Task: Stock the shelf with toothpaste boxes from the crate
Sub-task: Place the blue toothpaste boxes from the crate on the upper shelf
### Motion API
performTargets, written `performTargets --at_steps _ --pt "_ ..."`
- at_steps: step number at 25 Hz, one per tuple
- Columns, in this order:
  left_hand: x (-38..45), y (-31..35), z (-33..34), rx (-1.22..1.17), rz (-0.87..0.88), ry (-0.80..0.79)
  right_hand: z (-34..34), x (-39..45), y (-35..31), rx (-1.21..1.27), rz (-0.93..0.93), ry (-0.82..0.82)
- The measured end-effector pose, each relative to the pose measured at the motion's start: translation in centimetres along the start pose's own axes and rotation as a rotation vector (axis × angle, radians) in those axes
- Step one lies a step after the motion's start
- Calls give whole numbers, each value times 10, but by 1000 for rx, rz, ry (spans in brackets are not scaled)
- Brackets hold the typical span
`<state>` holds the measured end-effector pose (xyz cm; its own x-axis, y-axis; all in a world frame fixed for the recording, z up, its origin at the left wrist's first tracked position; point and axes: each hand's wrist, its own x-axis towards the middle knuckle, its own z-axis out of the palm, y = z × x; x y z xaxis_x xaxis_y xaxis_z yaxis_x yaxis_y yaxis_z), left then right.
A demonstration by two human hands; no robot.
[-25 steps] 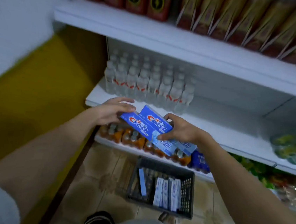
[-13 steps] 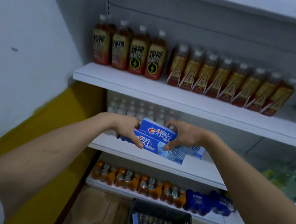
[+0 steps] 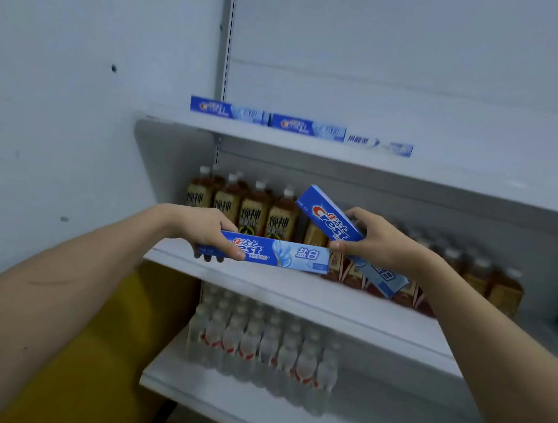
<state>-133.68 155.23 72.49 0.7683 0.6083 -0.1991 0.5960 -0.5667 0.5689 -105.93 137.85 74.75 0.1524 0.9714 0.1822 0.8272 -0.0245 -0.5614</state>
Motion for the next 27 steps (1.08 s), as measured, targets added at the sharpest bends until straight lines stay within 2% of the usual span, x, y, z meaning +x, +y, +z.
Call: performTargets --at_steps 4,9,15,20,24,27 --pt "-20 24 -52 -145 47 186 -55 9 -16 -28 -78 81" --pt "-29 41 -99 -253 51 316 -100 11 -29 -54 -133 157" --pt "-6 49 -130 -339 94 424 -119 39 -47 -156 -186 168" --pt "18 41 -172 -234 164 552 -130 80 -61 -244 -212 222" --pt "45 18 -221 -167 181 589 -140 131 -72 -271 -177 318" --pt "72 -13 -257 -136 180 597 -134 178 -77 -321 -145 325"
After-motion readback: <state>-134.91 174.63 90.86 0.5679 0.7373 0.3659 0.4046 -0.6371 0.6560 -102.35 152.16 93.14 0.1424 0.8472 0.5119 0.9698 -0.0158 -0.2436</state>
